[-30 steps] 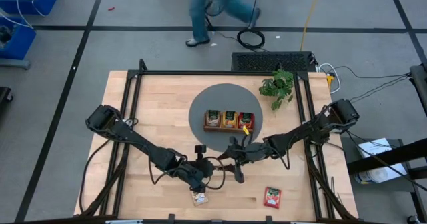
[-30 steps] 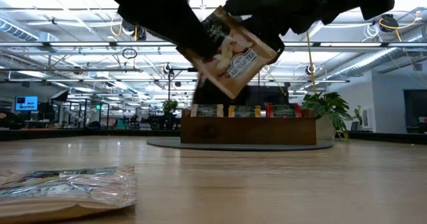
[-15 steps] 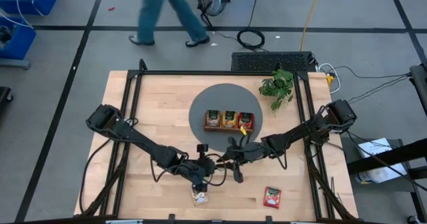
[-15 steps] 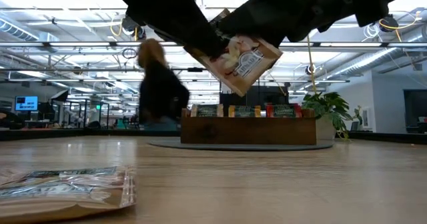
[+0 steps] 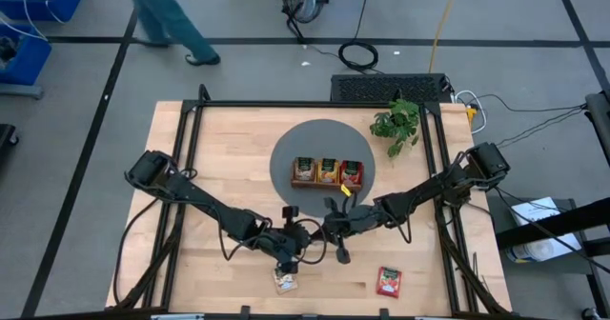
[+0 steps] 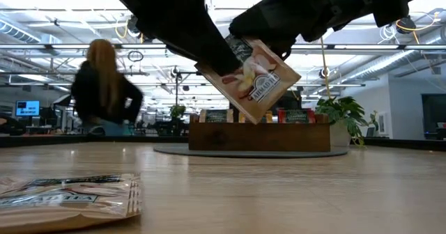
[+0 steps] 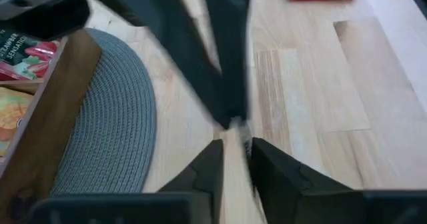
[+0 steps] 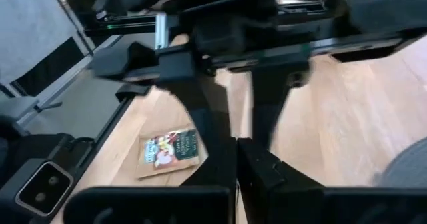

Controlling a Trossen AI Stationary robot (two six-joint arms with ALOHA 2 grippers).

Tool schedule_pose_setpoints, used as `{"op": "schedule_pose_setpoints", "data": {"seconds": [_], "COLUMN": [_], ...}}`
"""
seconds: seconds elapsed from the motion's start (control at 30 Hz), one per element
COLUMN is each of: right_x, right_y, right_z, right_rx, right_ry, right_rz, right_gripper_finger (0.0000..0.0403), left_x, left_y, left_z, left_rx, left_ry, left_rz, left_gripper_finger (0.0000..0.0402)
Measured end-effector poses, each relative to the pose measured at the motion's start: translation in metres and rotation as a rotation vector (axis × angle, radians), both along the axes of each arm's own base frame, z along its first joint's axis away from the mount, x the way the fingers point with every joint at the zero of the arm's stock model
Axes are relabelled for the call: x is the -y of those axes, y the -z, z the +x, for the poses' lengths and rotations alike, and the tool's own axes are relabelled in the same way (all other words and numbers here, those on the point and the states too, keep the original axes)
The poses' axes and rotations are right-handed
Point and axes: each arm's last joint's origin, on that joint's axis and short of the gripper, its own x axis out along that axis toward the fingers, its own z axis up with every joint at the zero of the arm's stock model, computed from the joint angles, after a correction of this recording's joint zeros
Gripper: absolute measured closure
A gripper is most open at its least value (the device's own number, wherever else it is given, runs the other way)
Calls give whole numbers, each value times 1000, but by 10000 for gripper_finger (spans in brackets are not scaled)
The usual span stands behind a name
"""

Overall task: Pick & Place Tea
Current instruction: Put the top brown tea bag into the left slot of the wooden organizer

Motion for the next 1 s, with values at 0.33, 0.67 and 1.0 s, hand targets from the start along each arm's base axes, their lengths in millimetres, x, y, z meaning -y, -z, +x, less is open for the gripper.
{"op": "schedule_pose_setpoints", "data": {"seconds": [0.33, 0.67, 1.0], "right_x": [-1, -3, -4], "right_y": [3, 1, 1], "right_z": [-2, -2, -2], "right_rx": [-23, -2, 6], "right_ry": [30, 52, 36], "right_rz": [-21, -51, -71], "right_gripper_finger": [403, 403, 403], "left_x": [0, -2, -1], "left_y": [0, 4, 4], "left_z": [0, -4, -5], "left_rx": [0, -59, -65], "left_ry": [-1, -31, -15], "left_rz": [2, -25, -11], "left_gripper_finger": [273, 273, 391]}}
